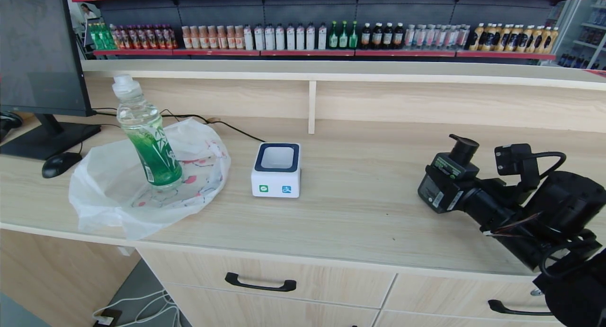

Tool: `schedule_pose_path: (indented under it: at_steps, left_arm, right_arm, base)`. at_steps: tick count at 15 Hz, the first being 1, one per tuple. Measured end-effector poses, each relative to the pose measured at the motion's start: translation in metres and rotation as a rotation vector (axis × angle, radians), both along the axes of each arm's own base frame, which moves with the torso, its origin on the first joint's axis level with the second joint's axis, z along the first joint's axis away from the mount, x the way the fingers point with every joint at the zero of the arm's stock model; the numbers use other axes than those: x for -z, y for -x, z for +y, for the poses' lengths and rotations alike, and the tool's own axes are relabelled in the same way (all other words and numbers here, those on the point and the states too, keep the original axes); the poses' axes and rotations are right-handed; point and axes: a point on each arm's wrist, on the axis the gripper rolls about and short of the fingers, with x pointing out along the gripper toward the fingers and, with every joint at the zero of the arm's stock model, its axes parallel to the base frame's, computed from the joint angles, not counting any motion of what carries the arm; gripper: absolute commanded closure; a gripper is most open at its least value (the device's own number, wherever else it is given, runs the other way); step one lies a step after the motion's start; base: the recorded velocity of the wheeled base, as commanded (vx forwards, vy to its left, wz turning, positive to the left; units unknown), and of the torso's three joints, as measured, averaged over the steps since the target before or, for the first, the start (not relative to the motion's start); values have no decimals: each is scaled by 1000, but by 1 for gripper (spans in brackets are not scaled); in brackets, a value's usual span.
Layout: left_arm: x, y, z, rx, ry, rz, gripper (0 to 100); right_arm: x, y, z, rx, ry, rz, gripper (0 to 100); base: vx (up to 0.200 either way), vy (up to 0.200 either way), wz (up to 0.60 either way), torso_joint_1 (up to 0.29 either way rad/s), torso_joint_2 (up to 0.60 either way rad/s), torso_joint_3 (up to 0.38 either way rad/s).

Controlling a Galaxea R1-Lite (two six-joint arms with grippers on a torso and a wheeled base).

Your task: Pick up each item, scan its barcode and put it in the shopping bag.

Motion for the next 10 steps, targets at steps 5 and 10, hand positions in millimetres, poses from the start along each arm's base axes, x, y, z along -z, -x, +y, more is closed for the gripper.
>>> schedule_pose_path:
  at_steps: [5,10]
  left_arm:
    - [0,0,0,0,0,0,0]
    - [0,0,0,0,-1,0,0]
  right_arm:
    - [-2,3,7,-22,-1,-6,100]
    - [-20,19,26,-98,-21,-69,100]
  base:
    - [0,0,0,0,0,0]
    - [0,0,0,0,0,0]
